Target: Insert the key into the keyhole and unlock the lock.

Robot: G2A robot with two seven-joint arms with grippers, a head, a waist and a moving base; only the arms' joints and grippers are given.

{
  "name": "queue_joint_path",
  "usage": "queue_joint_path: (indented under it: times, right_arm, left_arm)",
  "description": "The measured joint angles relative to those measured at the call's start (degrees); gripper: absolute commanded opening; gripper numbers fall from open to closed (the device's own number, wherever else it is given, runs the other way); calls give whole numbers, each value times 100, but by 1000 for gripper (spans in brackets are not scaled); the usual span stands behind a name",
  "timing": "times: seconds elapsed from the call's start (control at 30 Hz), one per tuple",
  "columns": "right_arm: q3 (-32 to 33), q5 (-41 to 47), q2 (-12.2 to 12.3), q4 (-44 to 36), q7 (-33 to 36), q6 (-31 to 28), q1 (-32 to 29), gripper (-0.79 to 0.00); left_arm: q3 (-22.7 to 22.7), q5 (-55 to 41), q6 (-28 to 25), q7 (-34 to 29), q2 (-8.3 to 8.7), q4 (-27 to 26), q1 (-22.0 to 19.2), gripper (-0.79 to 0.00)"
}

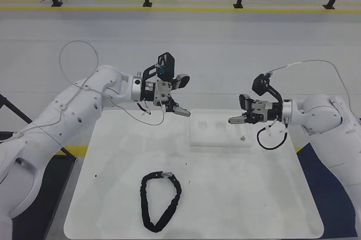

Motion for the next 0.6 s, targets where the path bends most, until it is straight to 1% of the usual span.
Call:
queue_joint_path:
  times: [0.23,0.43,0.6]
  right_arm:
    - [-532,15,-277,1041,-23,207,366,0]
    - [-845,29,-504,1817,-91,293,648,0]
    - [-1063,50,-703,2421,-164,591,814,0]
  left_arm:
    - [0,0,0,0,0,0,0,0]
    - [0,0,0,0,0,0,0,0]
    - [0,0,0,0,0,0,0,0]
